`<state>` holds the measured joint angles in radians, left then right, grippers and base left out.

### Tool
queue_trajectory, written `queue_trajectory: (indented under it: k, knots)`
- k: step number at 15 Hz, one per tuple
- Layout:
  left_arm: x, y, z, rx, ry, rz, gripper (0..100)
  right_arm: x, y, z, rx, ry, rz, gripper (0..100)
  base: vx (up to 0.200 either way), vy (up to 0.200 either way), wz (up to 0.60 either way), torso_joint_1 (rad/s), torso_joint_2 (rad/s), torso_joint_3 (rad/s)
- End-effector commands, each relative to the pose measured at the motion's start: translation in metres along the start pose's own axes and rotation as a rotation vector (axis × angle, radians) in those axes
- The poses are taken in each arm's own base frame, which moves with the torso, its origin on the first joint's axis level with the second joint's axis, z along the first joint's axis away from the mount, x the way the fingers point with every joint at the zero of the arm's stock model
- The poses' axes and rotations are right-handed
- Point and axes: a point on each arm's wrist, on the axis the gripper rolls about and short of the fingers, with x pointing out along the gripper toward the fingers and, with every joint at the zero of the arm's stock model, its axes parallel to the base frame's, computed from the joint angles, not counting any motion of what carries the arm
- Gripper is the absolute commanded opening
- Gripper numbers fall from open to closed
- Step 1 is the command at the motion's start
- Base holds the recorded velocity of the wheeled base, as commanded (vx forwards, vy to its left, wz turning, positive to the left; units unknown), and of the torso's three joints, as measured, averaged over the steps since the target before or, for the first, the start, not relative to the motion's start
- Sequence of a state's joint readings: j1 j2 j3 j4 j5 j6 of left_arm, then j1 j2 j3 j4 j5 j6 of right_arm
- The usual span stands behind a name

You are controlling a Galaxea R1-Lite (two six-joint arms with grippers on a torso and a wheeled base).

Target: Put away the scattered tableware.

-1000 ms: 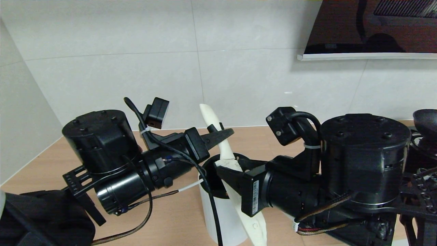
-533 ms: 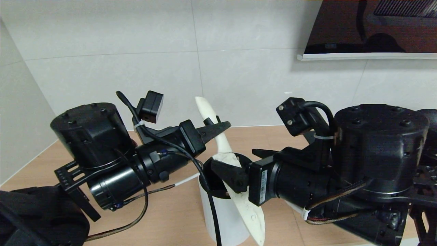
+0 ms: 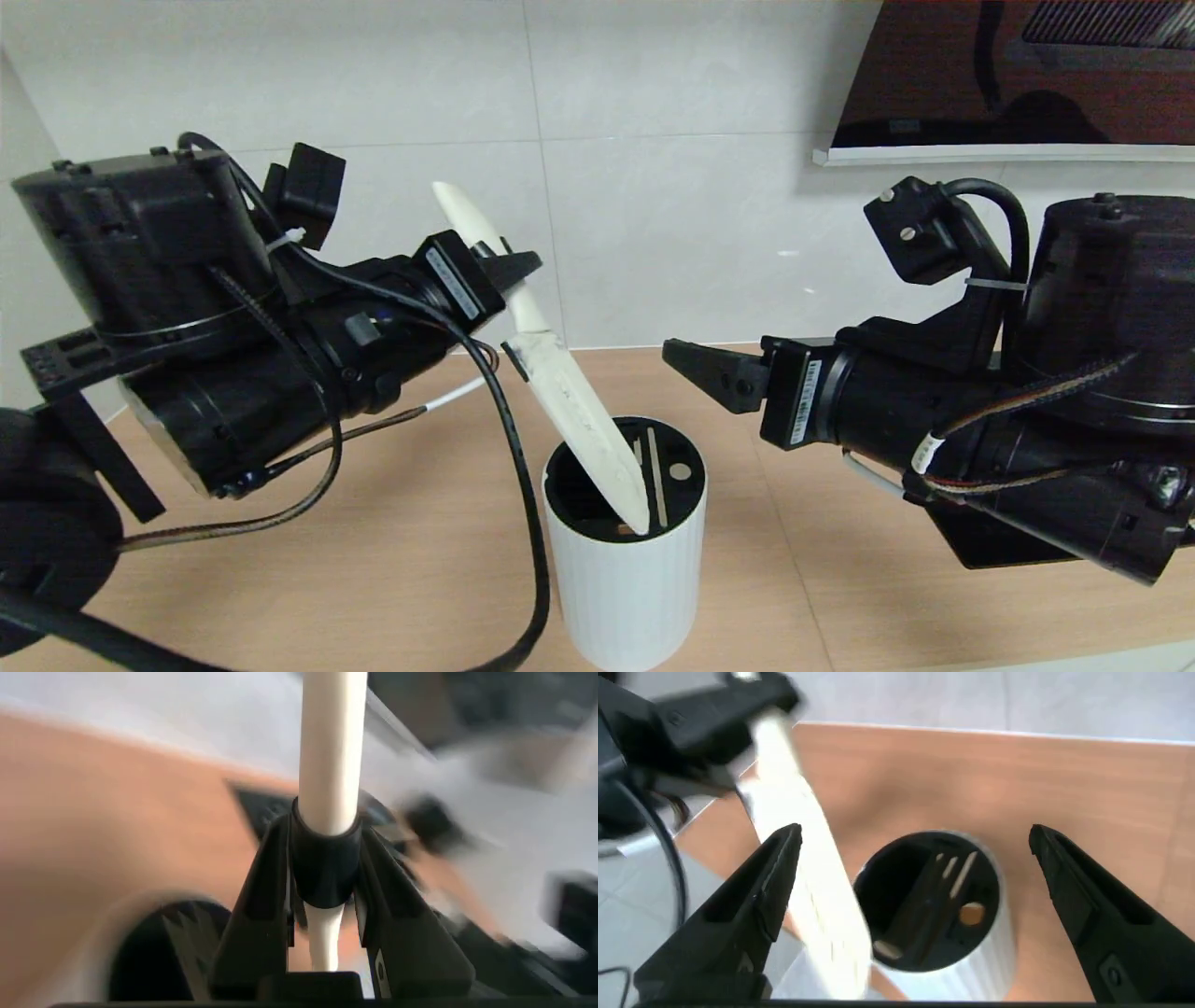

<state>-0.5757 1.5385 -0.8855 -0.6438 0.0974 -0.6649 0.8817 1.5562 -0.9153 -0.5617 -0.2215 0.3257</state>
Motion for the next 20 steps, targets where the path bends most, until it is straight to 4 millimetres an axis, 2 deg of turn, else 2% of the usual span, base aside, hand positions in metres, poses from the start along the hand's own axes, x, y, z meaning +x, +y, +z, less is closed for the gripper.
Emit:
queue_trajectory:
  k: [1, 2, 5, 8, 12, 14, 18, 20]
  knots:
    - [-0.004, -0.013, 0.017, 0.104, -0.104, 0.112, 0, -0.001, -0.003, 0.002, 0.002, -0.009, -0.009, 100, 0.000, 0.000, 0.00, 0.000, 0.00, 0.000]
    - [-0.004, -0.016, 0.018, 0.124, -0.125, 0.141, 0, -0.001, -0.003, 0.003, 0.002, -0.010, -0.009, 100, 0.000, 0.000, 0.00, 0.000, 0.00, 0.000]
    - [-0.008, -0.024, 0.010, 0.340, -0.196, 0.319, 0, -0.004, -0.005, 0.007, 0.002, -0.023, -0.015, 100, 0.000, 0.000, 0.00, 0.000, 0.00, 0.000]
    - [-0.011, -0.027, 0.001, 0.433, -0.215, 0.430, 0, -0.003, -0.008, 0.007, 0.002, -0.025, -0.026, 100, 0.000, 0.000, 0.00, 0.000, 0.00, 0.000]
    - [-0.011, -0.030, -0.001, 0.483, -0.275, 0.393, 0, -0.004, -0.009, 0.006, 0.000, -0.022, -0.032, 100, 0.000, 0.000, 0.00, 0.000, 0.00, 0.000]
    - [-0.009, -0.037, -0.004, 0.510, -0.310, 0.357, 0, -0.002, -0.009, 0.004, -0.002, -0.015, -0.034, 100, 0.000, 0.000, 0.00, 0.000, 0.00, 0.000]
    - [0.012, -0.052, -0.045, 0.509, -0.275, 0.269, 0, -0.002, -0.012, 0.004, -0.002, -0.016, -0.047, 100, 0.000, 0.000, 0.00, 0.000, 0.00, 0.000]
    - [0.016, -0.050, -0.052, 0.503, -0.286, 0.258, 0, -0.002, -0.013, 0.006, -0.003, -0.021, -0.050, 100, 0.000, 0.000, 0.00, 0.000, 0.00, 0.000]
